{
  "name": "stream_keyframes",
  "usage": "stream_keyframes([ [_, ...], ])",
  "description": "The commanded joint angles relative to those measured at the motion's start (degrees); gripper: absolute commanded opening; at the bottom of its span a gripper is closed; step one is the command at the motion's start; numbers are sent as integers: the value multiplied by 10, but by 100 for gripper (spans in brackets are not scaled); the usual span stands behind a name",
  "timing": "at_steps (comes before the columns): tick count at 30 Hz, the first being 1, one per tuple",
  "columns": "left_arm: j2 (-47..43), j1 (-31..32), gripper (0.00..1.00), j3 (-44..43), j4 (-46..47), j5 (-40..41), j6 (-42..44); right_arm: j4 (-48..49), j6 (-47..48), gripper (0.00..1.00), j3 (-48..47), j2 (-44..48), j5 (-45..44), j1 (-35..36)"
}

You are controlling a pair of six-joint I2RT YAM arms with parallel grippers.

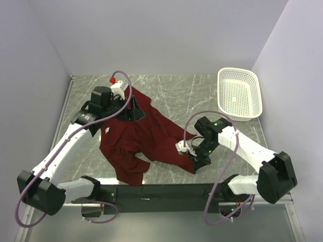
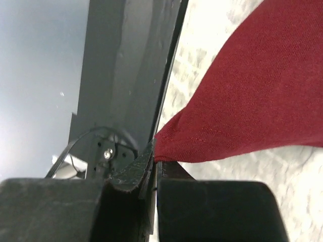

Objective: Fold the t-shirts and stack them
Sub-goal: Flatten the tshirt out

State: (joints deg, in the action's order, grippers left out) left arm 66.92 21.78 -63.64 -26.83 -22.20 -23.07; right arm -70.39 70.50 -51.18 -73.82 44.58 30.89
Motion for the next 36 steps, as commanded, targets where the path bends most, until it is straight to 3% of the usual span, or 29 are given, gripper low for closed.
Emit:
stream_keyframes([
  [1, 25, -4, 82, 23, 0, 63, 15, -8, -11, 0, 15, 34, -67, 4],
  [2, 34, -4, 82, 23, 0, 72, 14, 4, -14, 0, 26, 32, -81, 7],
  [4, 63, -7, 81, 16, 4, 87, 14, 19, -27, 11, 42, 29, -101, 11],
  [5, 84, -9, 81, 12, 5, 91, 15, 31, -37, 24, 44, 27, -109, 11],
  [6, 95, -10, 81, 1, 6, 94, 15, 40, -46, 44, 45, 28, -114, 11],
  [7, 105, -11, 80, -4, 7, 100, 14, 51, -60, 46, 42, 28, -118, 7],
  [9, 130, -17, 80, -18, 14, 115, 14, 101, -113, 47, 35, 32, -140, -9],
  [14, 175, -55, 81, -44, 26, 159, 22, 243, -284, 46, -30, -13, -102, -175],
  [17, 205, -85, 81, -54, 47, 153, 22, 325, -409, 47, -59, -79, -112, -201],
  [21, 254, -111, 80, -81, 49, 164, 24, 342, -525, 49, -125, -200, -114, -200],
  [25, 304, -147, 79, -107, 55, 152, 33, 343, -560, 50, -182, -286, -107, -199],
  [29, 375, -176, 77, -156, 55, 114, 50, 332, -556, 51, -200, -311, -96, -197],
  [34, 464, -176, 75, -266, 13, 107, 75, 310, -542, 51, -205, -337, -85, -194],
  [36, 508, -178, 75, -317, 7, 138, 75, 314, -544, 51, -203, -345, -92, -195],
])
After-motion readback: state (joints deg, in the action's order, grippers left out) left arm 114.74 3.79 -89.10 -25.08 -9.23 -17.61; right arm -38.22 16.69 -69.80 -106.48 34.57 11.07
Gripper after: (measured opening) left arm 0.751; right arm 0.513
